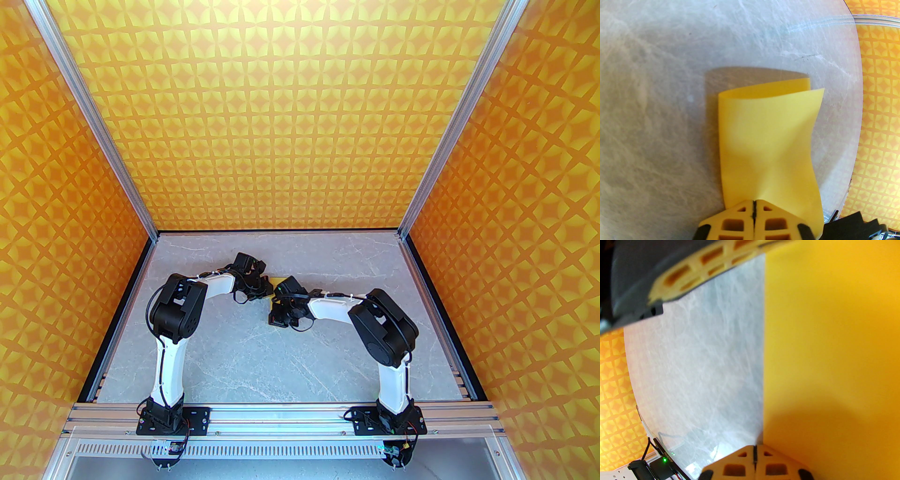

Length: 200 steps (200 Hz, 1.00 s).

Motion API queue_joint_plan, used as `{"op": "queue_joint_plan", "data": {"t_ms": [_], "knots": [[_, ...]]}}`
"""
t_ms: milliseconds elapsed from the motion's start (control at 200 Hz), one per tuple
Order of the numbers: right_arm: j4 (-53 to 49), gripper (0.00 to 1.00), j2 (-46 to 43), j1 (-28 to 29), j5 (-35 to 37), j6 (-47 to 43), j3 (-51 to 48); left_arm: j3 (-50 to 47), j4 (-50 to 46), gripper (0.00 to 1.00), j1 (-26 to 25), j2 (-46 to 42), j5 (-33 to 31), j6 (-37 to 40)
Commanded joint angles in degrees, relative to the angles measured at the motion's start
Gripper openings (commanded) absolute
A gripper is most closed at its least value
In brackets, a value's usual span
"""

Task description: Fold a paper plane with a square sheet of paper (fold left side to right side)

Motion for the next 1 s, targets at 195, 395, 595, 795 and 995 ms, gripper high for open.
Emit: {"op": "queue_joint_plan", "data": {"t_ms": [195, 395, 595, 795, 995], "knots": [[-7.19, 0.0, -3.56, 0.82, 0.66, 1.19, 0.79, -1.85, -2.45, 0.0, -0.52, 0.61, -2.88, 0.01], [-4.16, 0.0, -5.0, -0.3, -0.16, 4.33, 4.44, -1.98, -2.67, 0.0, -0.61, 0.25, -2.85, 0.36], [-1.62, 0.0, -2.19, -1.27, -0.31, 7.13, 7.56, -1.82, -2.87, 0.0, -0.61, 0.11, -2.88, 0.39], [0.78, 0.0, -1.6, -2.0, -1.82, 9.05, 8.19, -1.72, -2.89, 0.0, -0.61, 0.12, -2.88, 0.49], [-4.29, 0.0, -7.72, -1.91, -0.8, 6.95, 7.64, -1.65, -2.94, 0.0, -0.7, 0.21, -2.83, 0.39]]}}
